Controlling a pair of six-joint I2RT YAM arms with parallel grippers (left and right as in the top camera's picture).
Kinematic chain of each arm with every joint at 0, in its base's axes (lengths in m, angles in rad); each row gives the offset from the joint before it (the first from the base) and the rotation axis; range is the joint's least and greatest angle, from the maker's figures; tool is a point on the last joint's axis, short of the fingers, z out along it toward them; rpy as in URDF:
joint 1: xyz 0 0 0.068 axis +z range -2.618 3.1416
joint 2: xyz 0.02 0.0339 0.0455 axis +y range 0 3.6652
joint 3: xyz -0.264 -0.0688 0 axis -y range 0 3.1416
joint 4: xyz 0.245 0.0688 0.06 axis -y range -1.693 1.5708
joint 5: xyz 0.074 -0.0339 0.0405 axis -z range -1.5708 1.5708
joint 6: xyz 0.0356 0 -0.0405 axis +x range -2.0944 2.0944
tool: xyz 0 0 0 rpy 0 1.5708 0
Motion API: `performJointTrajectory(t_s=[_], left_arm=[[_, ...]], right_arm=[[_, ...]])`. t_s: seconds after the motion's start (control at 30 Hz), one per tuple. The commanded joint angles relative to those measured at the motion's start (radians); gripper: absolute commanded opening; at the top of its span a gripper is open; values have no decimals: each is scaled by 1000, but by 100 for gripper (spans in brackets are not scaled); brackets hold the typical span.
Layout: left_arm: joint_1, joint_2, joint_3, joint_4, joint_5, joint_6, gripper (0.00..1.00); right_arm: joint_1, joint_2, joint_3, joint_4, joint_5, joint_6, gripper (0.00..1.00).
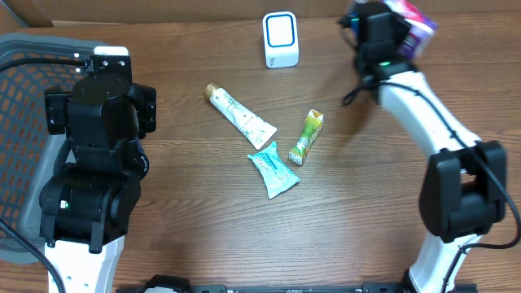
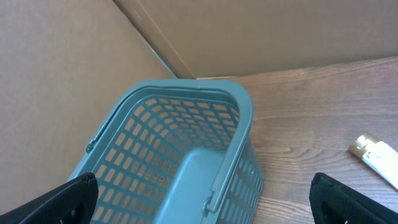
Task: Scan the item barcode
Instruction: 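Carry the pad pack with the right gripper off to the right side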
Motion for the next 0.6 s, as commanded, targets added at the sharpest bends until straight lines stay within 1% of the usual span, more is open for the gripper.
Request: performJointTrajectory(t_s=[0.0,0.17,0.3,0.47,0.5,0.53,0.57], left_arm=[[0,-9,1,4,1,8,100],[0,-9,1,4,1,8,100],[0,-9,1,4,1,8,100],[0,-9,1,4,1,8,99],[0,-9,1,4,1,8,100],[0,-9,1,4,1,8,100],[0,-9,1,4,1,8,100]], right_arm=[[-128,-33,12,-56,-26,205,4],[-332,-33,12,-198,-138,402,4],[-507,-33,12,-298,-273,567,4],[-673,-33,12,-356,-431,720,4],[-701,-33,12,-359,-451,748,13],[-719,-33,12,-359,-459,767,33],[-734,-36,12,-359,-463,776,77]])
